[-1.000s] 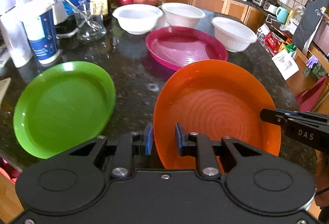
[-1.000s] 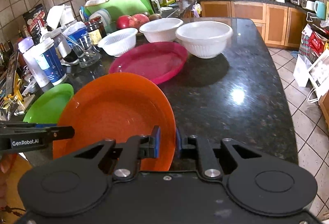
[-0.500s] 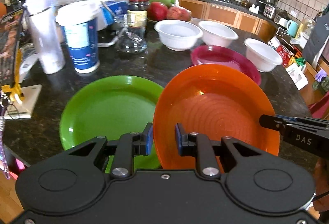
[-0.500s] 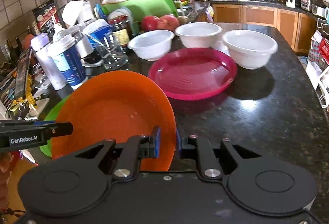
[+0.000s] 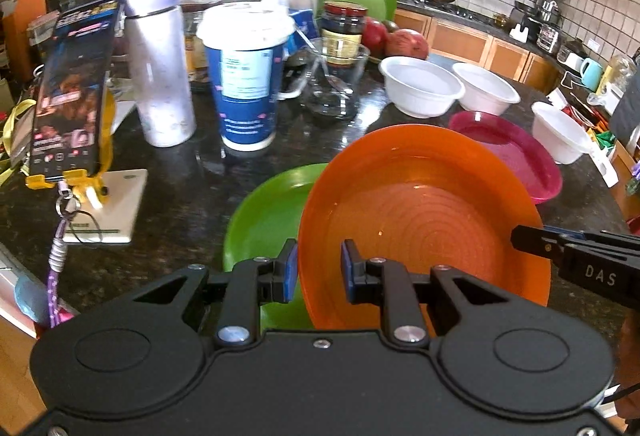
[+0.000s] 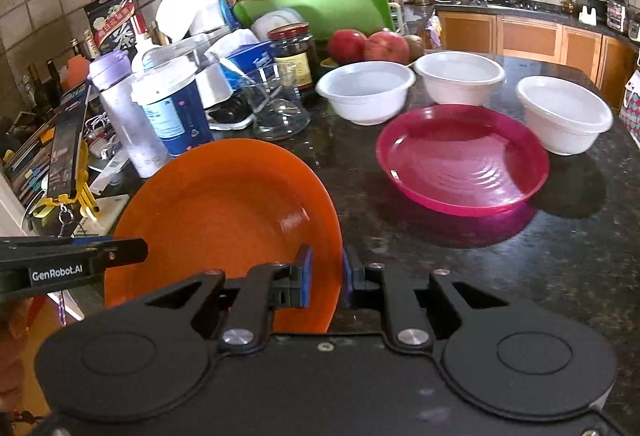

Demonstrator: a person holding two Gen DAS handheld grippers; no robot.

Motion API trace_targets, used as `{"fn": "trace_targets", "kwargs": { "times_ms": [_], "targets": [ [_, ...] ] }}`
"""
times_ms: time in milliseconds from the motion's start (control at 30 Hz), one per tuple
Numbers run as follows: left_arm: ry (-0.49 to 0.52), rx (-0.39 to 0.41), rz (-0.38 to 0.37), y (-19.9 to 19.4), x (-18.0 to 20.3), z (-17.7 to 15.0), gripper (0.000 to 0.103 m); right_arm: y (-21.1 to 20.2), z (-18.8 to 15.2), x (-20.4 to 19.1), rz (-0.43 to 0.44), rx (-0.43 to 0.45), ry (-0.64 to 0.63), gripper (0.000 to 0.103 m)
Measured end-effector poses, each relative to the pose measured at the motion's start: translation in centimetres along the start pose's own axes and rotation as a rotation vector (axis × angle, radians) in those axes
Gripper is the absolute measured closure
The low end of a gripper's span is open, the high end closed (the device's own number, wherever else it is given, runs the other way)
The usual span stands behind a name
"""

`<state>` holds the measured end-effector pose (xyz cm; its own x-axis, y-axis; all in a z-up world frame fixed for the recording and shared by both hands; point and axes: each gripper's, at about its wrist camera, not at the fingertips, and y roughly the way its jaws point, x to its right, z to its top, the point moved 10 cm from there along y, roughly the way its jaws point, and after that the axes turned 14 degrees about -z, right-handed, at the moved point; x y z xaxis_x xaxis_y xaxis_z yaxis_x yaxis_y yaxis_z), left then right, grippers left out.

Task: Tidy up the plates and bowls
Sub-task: 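Lift the orange plate with the left gripper and lower it onto the green plate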

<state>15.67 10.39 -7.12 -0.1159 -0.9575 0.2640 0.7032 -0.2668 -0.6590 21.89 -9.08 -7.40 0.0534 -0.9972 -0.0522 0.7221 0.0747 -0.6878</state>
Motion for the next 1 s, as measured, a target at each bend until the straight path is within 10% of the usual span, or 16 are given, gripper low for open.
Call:
{"fn": "trace_targets", "kwargs": {
  "times_ms": [1000],
  "targets": [
    [0.051,-0.040,-0.088,2.1,-5.0,1.3,0.074,2.1,-0.1,-4.2,-0.113,-0.024,0.069,0.085]
  ]
}}
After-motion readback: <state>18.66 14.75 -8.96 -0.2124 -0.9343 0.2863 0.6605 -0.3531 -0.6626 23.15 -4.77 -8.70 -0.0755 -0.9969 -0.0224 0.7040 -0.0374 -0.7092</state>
